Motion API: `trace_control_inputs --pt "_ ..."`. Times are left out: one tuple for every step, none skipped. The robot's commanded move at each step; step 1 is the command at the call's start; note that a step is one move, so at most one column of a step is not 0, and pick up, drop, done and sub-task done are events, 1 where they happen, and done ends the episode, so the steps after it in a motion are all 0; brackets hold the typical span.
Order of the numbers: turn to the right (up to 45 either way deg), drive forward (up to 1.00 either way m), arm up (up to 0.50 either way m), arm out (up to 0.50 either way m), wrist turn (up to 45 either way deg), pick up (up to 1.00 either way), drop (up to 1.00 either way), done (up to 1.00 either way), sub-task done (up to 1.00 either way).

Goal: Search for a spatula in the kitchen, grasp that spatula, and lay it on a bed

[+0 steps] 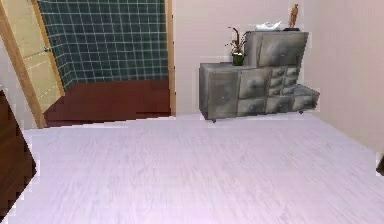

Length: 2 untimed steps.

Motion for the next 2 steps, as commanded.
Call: trace_control_inputs --pt "-9.0 0.00 0.00 0.00 0.0 0.00 0.00 0.00 0.00" --pt "0.0 0.10 0.00 0.00 0.0 0.00 0.00 0.00 0.00"
